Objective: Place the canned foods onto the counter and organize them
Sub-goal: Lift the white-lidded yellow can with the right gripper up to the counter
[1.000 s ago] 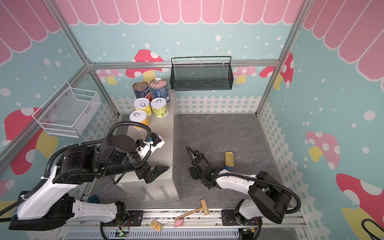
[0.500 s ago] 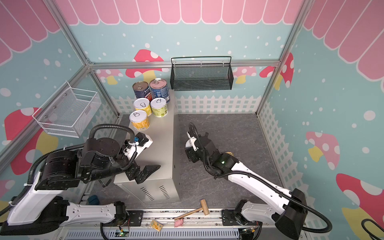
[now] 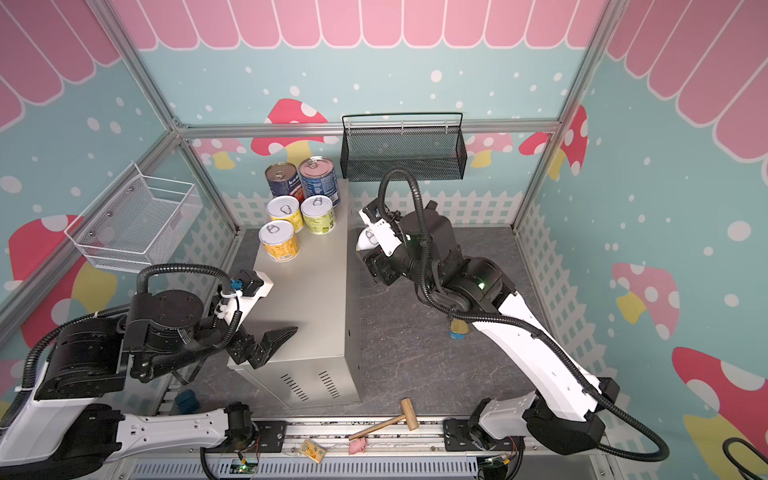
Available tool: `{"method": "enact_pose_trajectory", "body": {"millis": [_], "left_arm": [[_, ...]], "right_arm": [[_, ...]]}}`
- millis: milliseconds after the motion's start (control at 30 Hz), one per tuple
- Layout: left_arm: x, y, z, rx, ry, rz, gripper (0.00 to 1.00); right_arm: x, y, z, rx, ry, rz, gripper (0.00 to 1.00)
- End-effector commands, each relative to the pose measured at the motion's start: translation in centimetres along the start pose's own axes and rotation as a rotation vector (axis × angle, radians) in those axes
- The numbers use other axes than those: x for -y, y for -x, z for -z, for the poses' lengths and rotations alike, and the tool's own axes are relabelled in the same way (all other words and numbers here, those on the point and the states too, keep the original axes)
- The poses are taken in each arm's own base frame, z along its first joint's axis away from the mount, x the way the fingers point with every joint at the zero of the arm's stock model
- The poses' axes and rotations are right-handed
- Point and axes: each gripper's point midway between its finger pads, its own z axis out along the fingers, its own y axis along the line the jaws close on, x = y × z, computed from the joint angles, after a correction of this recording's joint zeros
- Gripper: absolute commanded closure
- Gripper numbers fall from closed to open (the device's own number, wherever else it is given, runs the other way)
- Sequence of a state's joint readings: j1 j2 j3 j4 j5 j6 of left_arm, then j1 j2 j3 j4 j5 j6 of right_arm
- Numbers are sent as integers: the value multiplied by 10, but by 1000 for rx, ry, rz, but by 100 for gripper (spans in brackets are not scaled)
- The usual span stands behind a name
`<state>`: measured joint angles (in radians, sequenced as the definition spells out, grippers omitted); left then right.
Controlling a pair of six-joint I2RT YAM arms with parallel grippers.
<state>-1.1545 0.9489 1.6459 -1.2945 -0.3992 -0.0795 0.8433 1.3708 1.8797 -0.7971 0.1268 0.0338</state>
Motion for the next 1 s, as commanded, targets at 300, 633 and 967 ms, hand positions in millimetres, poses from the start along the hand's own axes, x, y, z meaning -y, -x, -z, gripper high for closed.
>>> {"method": "enact_pose_trajectory", "body": {"millis": [300, 633, 967], "left_arm": [[-22, -15, 3, 87, 106, -14, 1], [-46, -2, 18, 167, 220, 25, 1], [-69, 8, 25, 189, 362, 7, 1]], "right_arm": [[-24, 27, -20, -16, 147, 71, 44], [-49, 28, -59, -50, 270, 45, 44], [-63, 23, -93, -96, 323, 49, 35]]}}
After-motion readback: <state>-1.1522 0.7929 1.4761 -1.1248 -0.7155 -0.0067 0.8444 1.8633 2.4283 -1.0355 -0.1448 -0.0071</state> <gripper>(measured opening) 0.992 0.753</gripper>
